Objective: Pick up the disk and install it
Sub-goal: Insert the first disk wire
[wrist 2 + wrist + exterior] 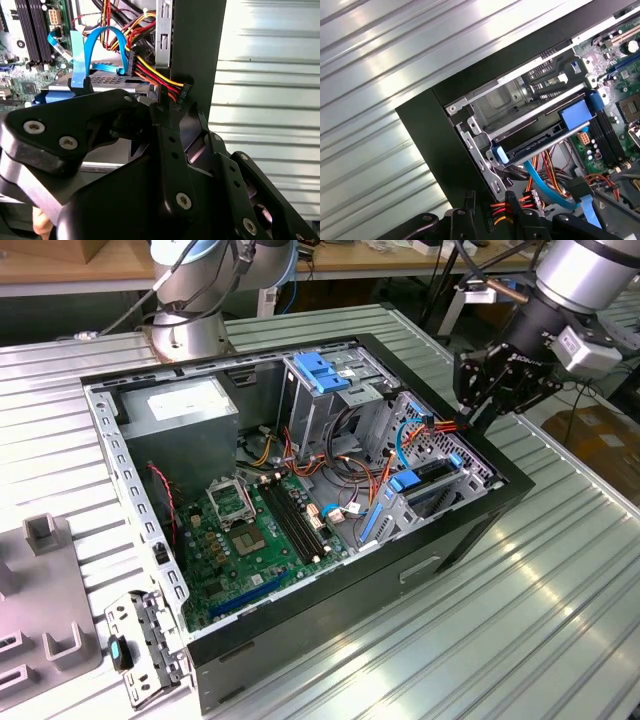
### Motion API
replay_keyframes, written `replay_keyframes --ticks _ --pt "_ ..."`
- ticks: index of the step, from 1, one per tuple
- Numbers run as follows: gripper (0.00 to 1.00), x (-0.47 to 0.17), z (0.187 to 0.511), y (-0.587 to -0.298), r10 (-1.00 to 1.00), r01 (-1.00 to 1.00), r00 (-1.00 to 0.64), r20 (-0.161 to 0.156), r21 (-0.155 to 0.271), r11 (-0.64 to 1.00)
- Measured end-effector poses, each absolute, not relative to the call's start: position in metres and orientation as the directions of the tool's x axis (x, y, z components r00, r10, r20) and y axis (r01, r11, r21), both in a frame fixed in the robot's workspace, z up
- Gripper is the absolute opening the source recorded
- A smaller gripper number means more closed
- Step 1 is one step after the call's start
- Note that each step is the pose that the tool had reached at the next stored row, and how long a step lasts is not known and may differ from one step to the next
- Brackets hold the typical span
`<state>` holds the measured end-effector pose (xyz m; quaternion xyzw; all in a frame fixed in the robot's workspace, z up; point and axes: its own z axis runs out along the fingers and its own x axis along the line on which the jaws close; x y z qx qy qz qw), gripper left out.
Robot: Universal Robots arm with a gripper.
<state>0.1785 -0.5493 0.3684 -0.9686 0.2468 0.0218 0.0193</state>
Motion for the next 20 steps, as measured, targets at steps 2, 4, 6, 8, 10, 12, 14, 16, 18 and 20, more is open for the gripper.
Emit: replay_keyframes --ticks 2,4,6,8,10,12,14,16,18,20 --pt "0.37 0.1789 0.3683 -0.5491 -0.471 -0.474 0.88 -0.059 -0.04 -0.88" --pt "0.37 0.179 0.3681 -0.5489 -0.457 -0.46 0.887 -0.066 -0.054 -0.886" --pt "0.37 0.179 0.3678 -0.5489 -0.427 -0.43 0.902 -0.069 -0.059 -0.901" --pt "0.37 0.1796 0.3666 -0.5489 -0.367 -0.371 0.928 -0.069 -0.059 -0.927" --pt "0.37 0.1823 0.3654 -0.5489 -0.355 -0.359 0.933 -0.068 -0.059 -0.932" --pt "0.37 0.1842 0.3651 -0.5488 -0.346 -0.35 0.936 -0.068 -0.059 -0.935" --pt "0.36 0.1842 0.3651 -0.5488 -0.346 -0.35 0.936 -0.068 -0.059 -0.935" --pt "0.29 0.1843 0.3651 -0.5489 -0.346 -0.35 0.936 -0.068 -0.059 -0.935" --pt "0.17 0.1844 0.3703 -0.5489 -0.346 -0.35 0.936 -0.068 -0.059 -0.935" --pt "0.17 0.1847 0.3743 -0.5489 -0.346 -0.35 0.936 -0.068 -0.057 -0.935"
